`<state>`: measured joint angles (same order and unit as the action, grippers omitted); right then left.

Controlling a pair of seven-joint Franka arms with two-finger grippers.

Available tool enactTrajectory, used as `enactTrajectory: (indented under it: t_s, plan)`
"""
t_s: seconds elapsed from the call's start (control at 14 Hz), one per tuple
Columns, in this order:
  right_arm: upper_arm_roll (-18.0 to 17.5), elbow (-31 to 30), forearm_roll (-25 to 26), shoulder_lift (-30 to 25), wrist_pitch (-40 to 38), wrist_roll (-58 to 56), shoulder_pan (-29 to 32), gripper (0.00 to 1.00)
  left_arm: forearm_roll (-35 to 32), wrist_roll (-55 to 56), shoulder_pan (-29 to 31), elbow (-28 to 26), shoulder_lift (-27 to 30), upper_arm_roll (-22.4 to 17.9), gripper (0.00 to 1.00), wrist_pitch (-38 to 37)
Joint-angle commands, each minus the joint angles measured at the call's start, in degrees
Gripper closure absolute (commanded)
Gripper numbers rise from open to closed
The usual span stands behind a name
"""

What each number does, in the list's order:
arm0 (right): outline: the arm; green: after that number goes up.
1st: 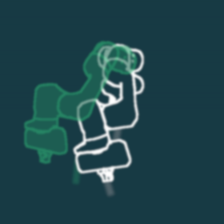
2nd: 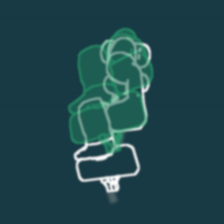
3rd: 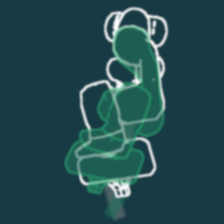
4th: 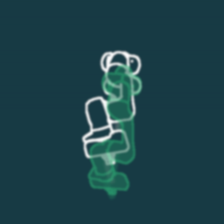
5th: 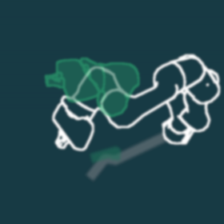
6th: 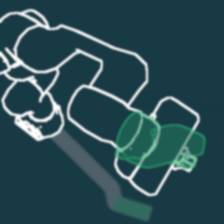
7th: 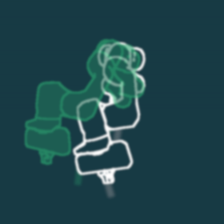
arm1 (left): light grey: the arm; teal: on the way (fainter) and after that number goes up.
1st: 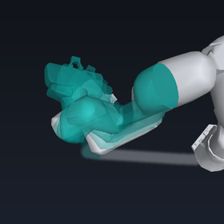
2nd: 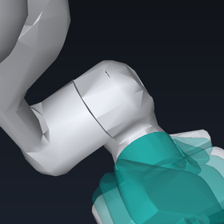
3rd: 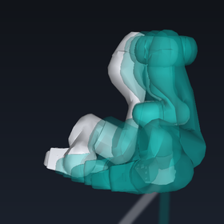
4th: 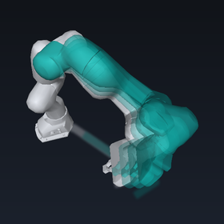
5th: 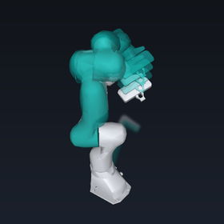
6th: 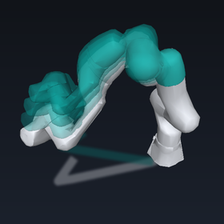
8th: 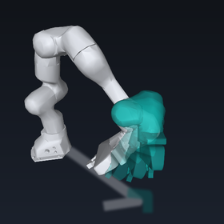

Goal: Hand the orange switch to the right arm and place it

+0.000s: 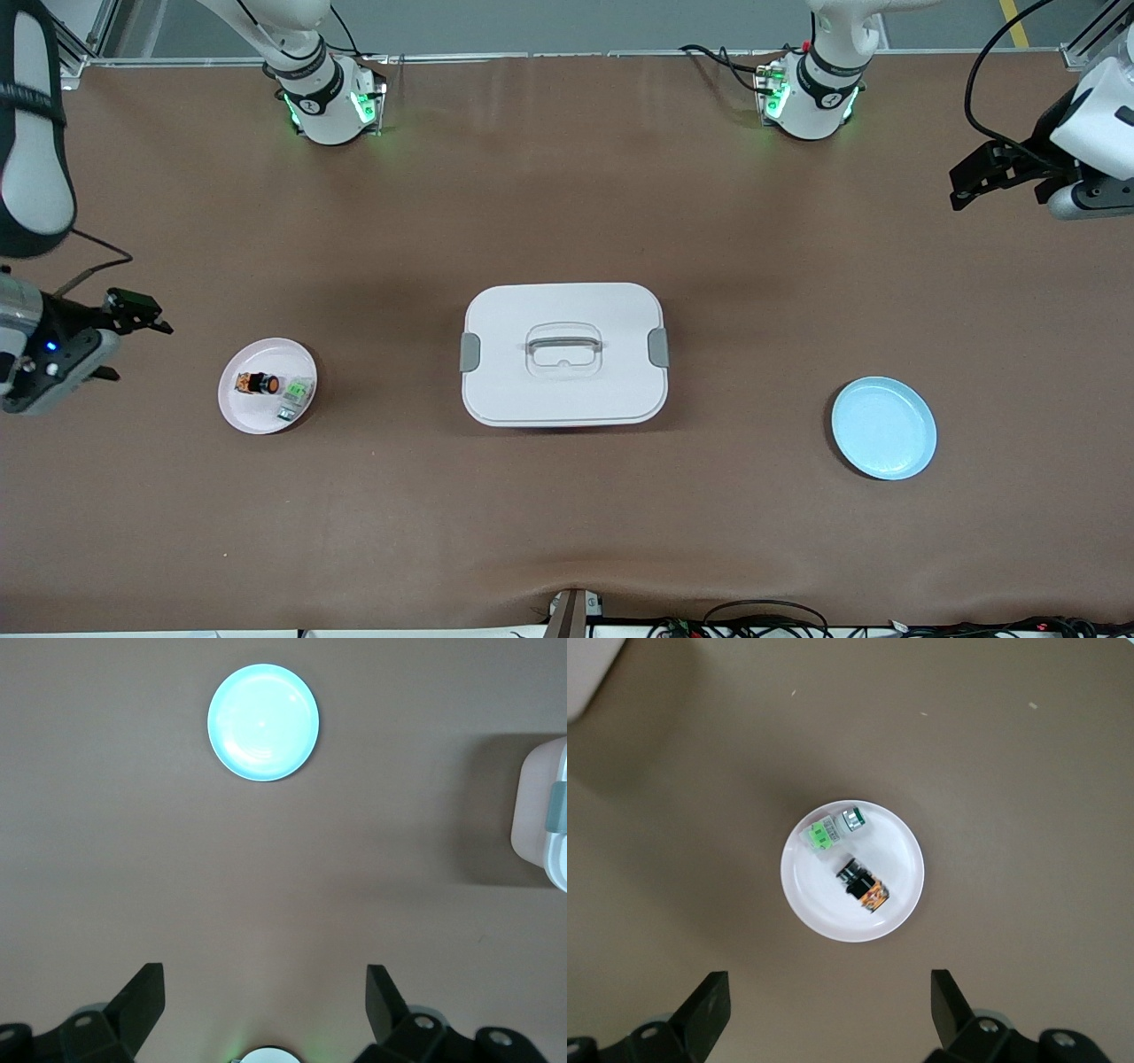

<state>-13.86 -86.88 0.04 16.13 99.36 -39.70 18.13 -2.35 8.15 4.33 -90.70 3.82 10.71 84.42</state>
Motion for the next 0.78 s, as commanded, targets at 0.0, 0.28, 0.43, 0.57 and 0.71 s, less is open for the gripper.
enactTrajectory:
  t_s: [0.0, 0.28, 0.43, 0.57, 0.71]
  plan:
    - [-0.12, -1.27, 1.19, -6.62, -1.62, 13.74, -1.42, 0.0, 0.77, -2.35, 0.42, -0.79, 1.27, 0.01, 0.0, -0.05]
    - [-1.08, -1.45, -0.21, -10.85, -6.45, 25.71, -1.69, 0.0, 0.77, -8.48, 1.55, -0.62, 1.27, -0.69, 0.0, -0.05]
    - [-0.74, -1.54, -0.21, -12.35, -8.37, 26.16, -1.17, 0.0, 0.77, -9.56, 2.09, -0.62, 1.01, -0.69, 0.0, 0.12]
    - [-0.73, 0.03, -0.04, -12.27, -11.28, 31.4, -1.16, 0.0, 0.86, -9.12, 2.18, -0.62, 0.92, -0.78, 0.0, 0.21]
    - [-0.65, 1.45, 0.31, -12.0, -14.09, 38.62, -0.99, 0.0, 0.77, -8.95, 2.18, -0.62, 1.1, -0.78, 0.0, -0.05]
